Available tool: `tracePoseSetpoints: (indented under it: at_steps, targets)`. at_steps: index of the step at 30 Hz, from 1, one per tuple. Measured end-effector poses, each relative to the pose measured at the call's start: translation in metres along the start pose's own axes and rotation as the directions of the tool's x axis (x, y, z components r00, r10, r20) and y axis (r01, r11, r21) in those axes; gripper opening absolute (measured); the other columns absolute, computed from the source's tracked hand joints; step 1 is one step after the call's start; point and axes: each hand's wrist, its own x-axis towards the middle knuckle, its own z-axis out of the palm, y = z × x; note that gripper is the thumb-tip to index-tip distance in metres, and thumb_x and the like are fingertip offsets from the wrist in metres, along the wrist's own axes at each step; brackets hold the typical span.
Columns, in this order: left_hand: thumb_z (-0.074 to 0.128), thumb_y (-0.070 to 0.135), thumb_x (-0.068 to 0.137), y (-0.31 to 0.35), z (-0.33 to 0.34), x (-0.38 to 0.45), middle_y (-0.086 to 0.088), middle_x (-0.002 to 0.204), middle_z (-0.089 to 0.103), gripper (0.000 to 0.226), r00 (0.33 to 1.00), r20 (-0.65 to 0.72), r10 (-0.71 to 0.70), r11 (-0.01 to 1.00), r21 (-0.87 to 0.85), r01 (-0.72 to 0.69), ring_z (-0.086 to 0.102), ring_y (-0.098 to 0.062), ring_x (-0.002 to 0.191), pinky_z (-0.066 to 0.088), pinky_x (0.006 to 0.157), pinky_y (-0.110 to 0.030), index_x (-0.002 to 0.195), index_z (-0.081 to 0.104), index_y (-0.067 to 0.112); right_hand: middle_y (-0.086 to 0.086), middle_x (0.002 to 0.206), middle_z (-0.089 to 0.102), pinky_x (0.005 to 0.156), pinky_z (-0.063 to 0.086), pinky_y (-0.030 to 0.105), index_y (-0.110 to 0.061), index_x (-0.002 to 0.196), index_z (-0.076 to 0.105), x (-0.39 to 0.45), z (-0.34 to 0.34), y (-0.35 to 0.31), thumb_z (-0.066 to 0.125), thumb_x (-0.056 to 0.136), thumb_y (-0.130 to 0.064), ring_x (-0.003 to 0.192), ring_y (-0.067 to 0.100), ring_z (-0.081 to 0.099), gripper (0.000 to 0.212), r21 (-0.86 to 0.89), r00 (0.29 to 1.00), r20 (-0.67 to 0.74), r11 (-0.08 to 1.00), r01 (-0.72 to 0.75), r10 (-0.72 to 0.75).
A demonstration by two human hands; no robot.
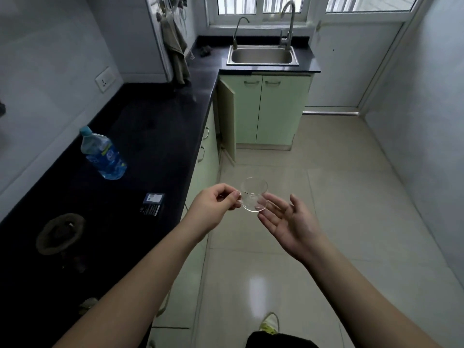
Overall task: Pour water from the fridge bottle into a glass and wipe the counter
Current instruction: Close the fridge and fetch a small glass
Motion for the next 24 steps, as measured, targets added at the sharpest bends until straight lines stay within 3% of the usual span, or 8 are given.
tracePoseSetpoints:
  at_steps: [13,20,24]
  targets:
    - [0.056,0.016,0.099,0.032,0.031,0.114,-0.008,0.093,0.073,0.017,0.994,-0.075,-0.074,0.996,-0.056,0.07,0.071,-0.013,0.085,0.056,0.076,-0.024,0.101,0.069,0.005,0.016,0.115,0.068,0.083,0.053,0.032,-0.002,0.12,0.06,0.107,0.004,-0.093,0.026,0.104,-0.036,0.095,0.023,0.07,0.051,-0.144,0.995,0.095,0.989,0.014,0.0]
    - [0.058,0.017,0.098,0.035,0.013,0.176,-0.006,0.087,0.073,0.016,0.993,-0.09,-0.071,0.997,-0.038,0.067,0.068,-0.009,0.083,0.054,0.078,-0.024,0.099,0.07,0.008,0.014,0.106,0.07,0.086,0.052,0.033,-0.003,0.107,0.064,0.166,0.036,-0.115,0.027,0.105,-0.031,0.094,0.024,0.068,0.047,-0.221,0.994,0.108,0.974,0.053,-0.029]
    - [0.059,0.018,0.098,0.033,-0.011,0.22,-0.008,0.087,0.073,0.015,0.994,-0.098,-0.044,0.998,-0.042,0.04,0.068,-0.009,0.081,0.055,0.078,-0.023,0.097,0.072,0.01,0.015,0.108,0.069,0.086,0.051,0.032,0.0,0.113,0.062,0.207,0.064,-0.122,0.028,0.105,-0.031,0.098,0.024,0.067,0.047,-0.223,0.993,0.114,0.974,0.046,-0.021]
